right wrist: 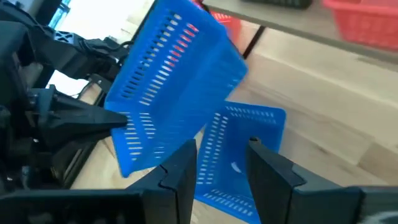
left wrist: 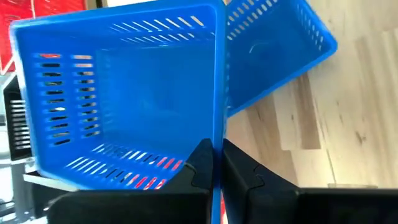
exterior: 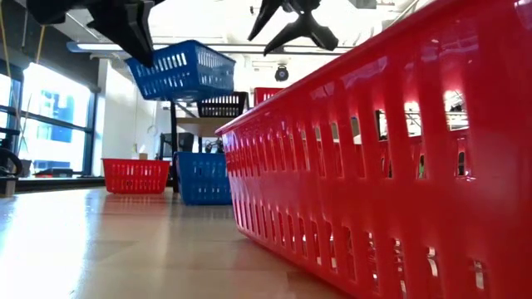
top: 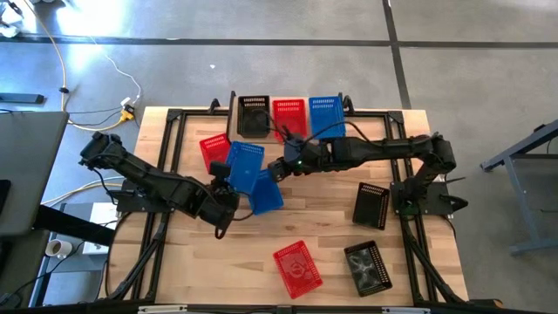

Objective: Stack baskets on shelf by color
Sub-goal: Stack the left blue bin on top of the blue bin on the shelf

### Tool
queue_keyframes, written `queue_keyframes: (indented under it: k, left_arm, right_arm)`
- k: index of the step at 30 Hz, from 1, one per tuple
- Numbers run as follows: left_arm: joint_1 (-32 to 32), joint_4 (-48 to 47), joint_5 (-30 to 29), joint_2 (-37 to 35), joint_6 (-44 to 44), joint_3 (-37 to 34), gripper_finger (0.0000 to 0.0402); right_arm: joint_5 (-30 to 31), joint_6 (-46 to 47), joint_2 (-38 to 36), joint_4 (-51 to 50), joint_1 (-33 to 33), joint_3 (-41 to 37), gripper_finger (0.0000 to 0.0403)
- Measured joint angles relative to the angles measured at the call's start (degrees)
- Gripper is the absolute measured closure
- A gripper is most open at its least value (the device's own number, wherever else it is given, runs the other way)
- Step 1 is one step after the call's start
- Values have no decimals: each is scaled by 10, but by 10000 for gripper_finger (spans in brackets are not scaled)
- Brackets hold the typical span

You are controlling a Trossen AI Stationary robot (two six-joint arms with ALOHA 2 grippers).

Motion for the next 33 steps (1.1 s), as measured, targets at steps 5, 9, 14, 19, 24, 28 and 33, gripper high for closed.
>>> queue_keyframes:
  k: [5,9,14,19,24,28,33]
  left_arm:
    - [0,4,-8,0,37,0,401]
    - [0,4,-16,0,62,0,401]
    - [0,3,-20,0,96,0,401]
    - [0,2,-24,0,122,0,401]
    - [0,2,-24,0,129,0,401]
    - [0,0,-23,0,129,0,401]
    - [0,2,-24,0,130,-1,399]
  right_arm:
    - [0,13,22,58,4,0,281]
    - [0,26,42,97,5,0,281]
    - [0,48,58,120,4,0,281]
    - [0,73,68,120,4,0,281]
    - [-15,92,80,121,4,0,281]
    - [-17,95,85,121,4,0,307]
    - [-5,88,85,128,4,0,384]
